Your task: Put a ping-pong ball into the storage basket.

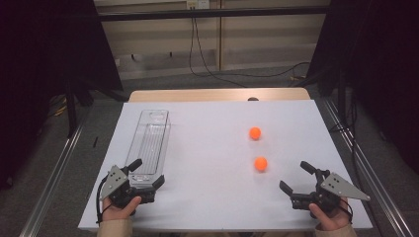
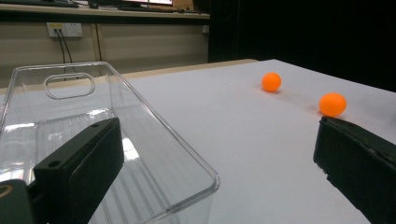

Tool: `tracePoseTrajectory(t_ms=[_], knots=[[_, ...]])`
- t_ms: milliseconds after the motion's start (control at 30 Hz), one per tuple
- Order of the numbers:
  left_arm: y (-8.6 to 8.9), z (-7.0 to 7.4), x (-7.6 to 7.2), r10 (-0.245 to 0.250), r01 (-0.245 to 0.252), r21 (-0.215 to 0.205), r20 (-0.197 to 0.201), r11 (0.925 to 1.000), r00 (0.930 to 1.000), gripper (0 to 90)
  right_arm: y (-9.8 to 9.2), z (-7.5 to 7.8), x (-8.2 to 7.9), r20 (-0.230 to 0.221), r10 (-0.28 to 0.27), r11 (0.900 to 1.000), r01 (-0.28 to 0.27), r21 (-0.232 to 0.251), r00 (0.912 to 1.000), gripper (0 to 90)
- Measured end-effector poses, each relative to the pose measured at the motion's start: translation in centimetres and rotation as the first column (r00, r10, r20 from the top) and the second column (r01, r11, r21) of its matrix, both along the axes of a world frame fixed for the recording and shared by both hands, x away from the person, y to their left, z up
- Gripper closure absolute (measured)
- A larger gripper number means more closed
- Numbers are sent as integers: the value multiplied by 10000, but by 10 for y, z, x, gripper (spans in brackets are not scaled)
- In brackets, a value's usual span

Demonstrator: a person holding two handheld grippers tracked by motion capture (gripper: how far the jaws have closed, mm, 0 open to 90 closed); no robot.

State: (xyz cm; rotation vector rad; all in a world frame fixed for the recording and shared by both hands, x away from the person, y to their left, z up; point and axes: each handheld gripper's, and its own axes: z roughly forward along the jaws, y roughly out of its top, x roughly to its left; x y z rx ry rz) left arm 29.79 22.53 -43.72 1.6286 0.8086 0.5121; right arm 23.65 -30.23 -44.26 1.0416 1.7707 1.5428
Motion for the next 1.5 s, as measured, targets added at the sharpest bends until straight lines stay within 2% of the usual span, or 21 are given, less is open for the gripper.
tracePoseTrajectory(t_ms=[533,700,1033,1167,1500], knots=[[-16,3,6,-306,309,93,-304,9995,9991,16,0,0,0,-17,31,10000,-31,-12,10000,22],[-19,5,8,-292,295,108,-253,9995,9993,16,0,0,0,-19,45,10000,-45,-10,10000,22],[-35,7,10,-704,711,305,-244,9970,9972,18,0,0,-1,-17,17,10000,-17,-50,10000,26],[-40,8,11,-767,772,177,-250,9969,9967,18,0,0,0,-35,38,10000,-38,1,10000,27],[-52,8,15,-1024,1032,248,-307,9944,9943,19,1,0,-1,-30,83,9999,-83,-100,10000,26]])
